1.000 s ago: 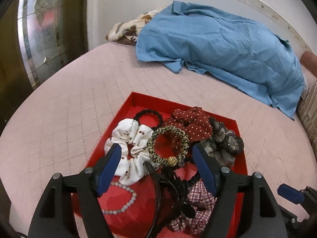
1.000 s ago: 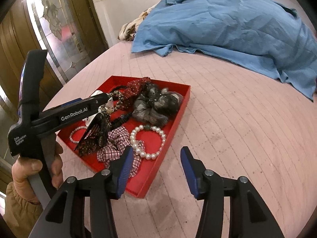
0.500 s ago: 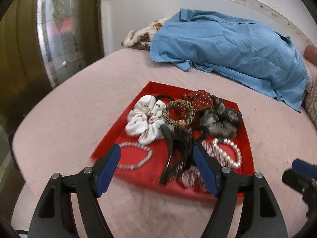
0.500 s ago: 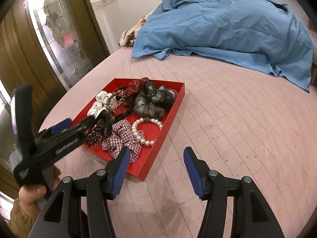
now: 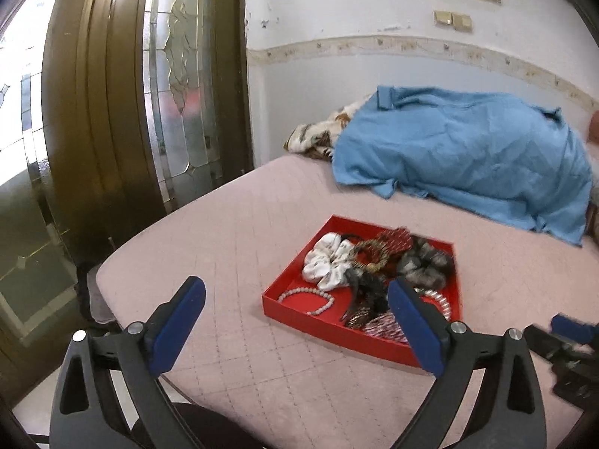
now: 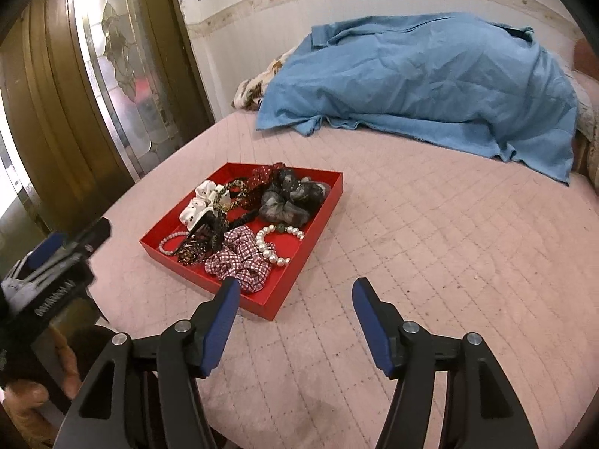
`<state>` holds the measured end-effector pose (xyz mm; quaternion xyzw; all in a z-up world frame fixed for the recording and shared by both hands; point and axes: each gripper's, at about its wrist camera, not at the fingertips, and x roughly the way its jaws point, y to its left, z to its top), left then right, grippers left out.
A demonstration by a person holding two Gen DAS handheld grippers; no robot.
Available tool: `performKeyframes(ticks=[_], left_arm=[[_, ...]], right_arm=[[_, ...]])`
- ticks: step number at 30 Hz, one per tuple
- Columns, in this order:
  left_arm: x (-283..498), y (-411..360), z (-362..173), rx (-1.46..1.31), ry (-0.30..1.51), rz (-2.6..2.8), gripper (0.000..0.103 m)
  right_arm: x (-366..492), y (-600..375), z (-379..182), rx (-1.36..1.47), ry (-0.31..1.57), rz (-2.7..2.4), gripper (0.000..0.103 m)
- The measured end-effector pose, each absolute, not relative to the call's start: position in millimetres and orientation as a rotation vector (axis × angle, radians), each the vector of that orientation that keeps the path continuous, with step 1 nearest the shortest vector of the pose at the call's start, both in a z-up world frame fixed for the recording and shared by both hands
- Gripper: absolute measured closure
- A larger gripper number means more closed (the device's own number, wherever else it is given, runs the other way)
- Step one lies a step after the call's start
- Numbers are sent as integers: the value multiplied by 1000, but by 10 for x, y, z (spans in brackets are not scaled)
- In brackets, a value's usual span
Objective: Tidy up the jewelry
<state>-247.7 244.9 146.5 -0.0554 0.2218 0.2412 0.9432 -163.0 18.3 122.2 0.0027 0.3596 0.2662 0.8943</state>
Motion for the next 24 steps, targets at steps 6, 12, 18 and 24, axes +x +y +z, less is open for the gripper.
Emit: performKeyframes(ticks=[6, 12, 18, 24], left_arm=[[-2697, 2286, 1771, -98, 388, 495, 1], [-2903, 2109, 1970, -60, 308, 504, 0], [-2962, 1963, 1989, -56, 331, 445, 0], [-2975, 1903, 1925, -44, 380, 424, 0]], right_arm=[[-1806, 59, 1258, 10, 715, 530, 34], [-1968, -103, 1353, 31, 674, 499, 29], [-2165, -209, 1491, 28, 597, 464, 22], [-2340, -240, 1565, -11, 537, 422, 18]])
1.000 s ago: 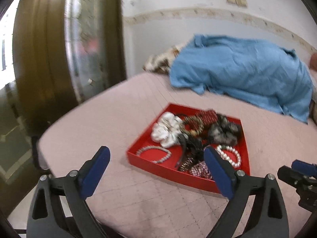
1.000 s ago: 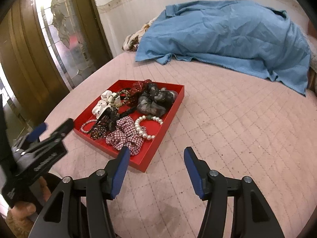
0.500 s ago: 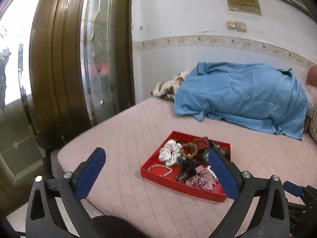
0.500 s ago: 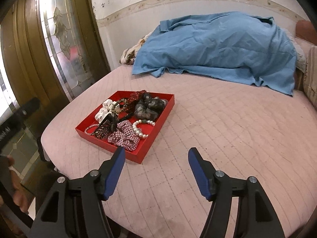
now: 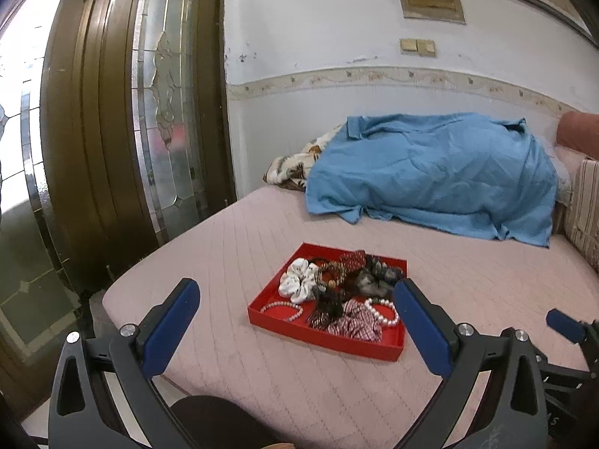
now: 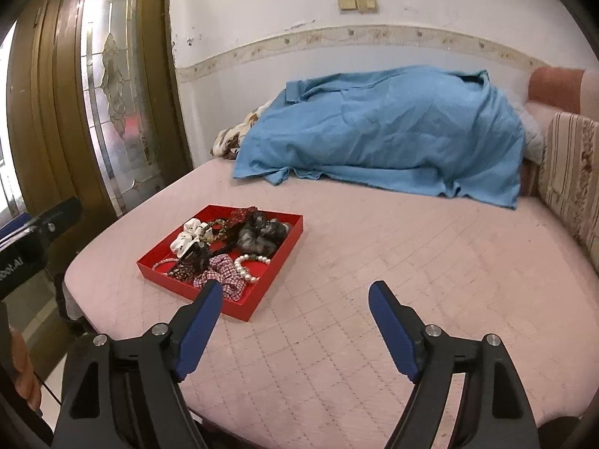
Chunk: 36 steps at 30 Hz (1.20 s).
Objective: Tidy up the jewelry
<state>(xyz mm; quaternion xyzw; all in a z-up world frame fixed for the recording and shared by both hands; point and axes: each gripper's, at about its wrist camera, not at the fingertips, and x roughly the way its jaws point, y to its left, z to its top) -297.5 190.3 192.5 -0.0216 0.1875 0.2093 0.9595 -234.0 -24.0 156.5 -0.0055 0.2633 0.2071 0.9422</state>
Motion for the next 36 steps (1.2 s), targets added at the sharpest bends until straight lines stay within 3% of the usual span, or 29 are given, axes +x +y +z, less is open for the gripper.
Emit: performKeyframes(ticks=[36], left_arm=[[-2992, 1902, 1769, -33, 460, 401, 0]], right_arm=[[-2460, -204, 1545, -50, 522, 415, 14]])
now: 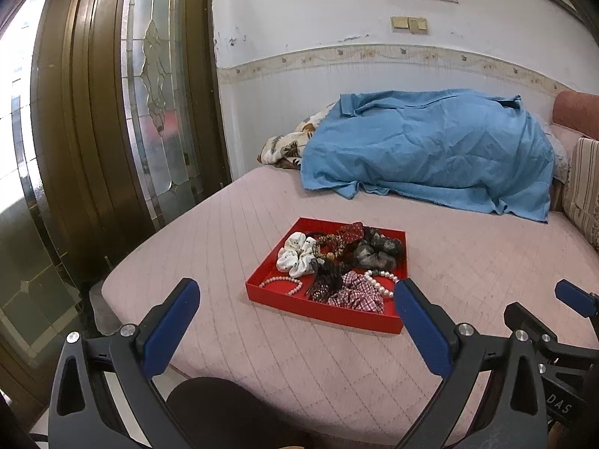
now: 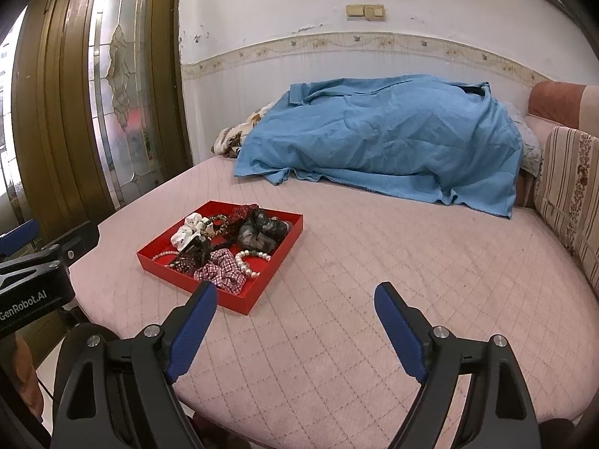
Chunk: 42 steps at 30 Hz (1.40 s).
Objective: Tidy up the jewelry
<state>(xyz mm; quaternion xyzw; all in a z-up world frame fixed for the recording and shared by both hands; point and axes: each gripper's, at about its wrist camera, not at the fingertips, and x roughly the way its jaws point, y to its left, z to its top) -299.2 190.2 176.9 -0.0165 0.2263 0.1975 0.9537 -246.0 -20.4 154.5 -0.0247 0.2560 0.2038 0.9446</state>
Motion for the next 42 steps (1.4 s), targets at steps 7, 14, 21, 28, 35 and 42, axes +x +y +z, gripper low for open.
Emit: performKeyframes(ticks=[7, 14, 21, 28, 35, 42], left_arm=[[-2950, 1930, 1706, -47, 485, 392, 0], [-2920, 1939, 1652, -47, 499, 383, 0], [-2890, 1994, 1606, -73, 521, 376, 0], [-2868, 2036, 1569, -87, 538, 378, 0], [-2861, 2026, 1543, -78, 543, 375, 0], [-2844, 2029, 1524, -80, 551, 373, 0]], right_arm=[[-2443, -183, 1513, -55, 535, 416, 13], [-2421, -146, 1469, -67, 549, 418, 12], [-2424, -120, 1452, -73, 551, 419, 12], [-2436, -86, 1428, -86, 557, 428, 12], [-2438, -49, 1406, -94, 565, 432, 12], [-2439, -20, 1388, -100, 573, 440, 12]])
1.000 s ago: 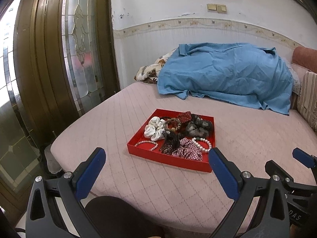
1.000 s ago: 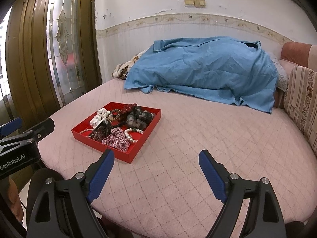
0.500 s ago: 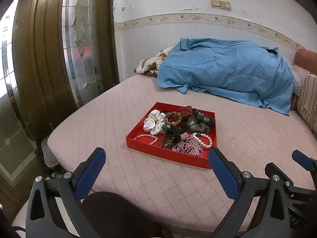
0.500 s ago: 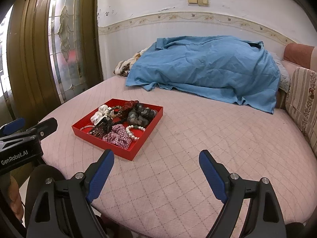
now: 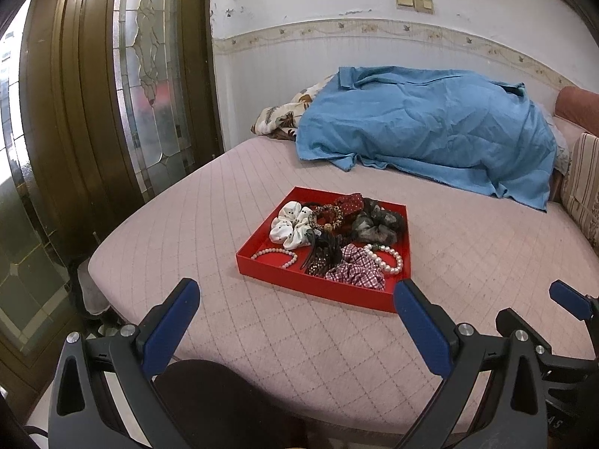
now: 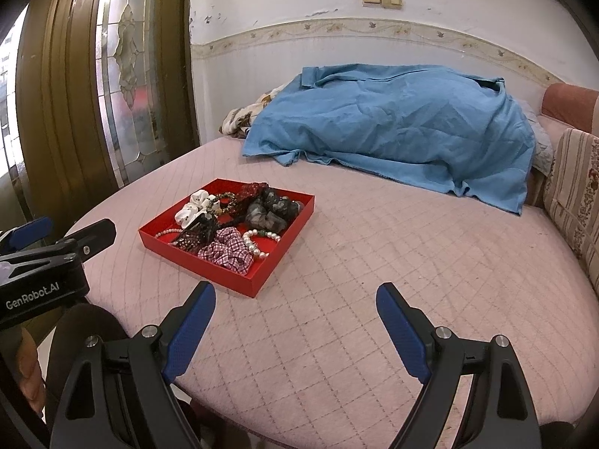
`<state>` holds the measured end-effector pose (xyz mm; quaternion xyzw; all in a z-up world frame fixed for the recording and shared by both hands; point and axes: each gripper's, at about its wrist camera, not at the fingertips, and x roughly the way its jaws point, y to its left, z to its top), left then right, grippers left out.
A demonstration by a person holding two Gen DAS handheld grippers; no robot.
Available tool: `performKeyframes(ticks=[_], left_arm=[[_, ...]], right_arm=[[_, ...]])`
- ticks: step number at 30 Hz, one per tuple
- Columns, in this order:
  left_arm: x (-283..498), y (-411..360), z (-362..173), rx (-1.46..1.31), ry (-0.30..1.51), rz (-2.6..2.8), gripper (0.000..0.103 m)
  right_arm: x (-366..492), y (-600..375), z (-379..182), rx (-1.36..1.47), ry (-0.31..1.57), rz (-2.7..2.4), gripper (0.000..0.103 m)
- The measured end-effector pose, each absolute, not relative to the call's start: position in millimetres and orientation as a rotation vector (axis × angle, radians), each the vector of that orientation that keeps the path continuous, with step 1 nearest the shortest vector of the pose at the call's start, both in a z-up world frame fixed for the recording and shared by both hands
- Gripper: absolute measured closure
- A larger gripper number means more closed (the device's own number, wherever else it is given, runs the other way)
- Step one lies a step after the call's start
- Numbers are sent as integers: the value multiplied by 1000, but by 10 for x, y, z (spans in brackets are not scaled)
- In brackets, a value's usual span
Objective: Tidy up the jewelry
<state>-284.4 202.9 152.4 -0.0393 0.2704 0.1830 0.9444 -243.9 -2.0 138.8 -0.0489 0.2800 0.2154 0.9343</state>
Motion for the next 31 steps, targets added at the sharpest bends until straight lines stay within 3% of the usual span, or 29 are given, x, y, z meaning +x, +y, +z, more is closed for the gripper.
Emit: performKeyframes(ticks=[31], left_arm=[[-2782, 2050, 1491, -75, 567, 376, 0]], right_arm=[[-2382, -2, 1272, -81, 625, 475, 12]])
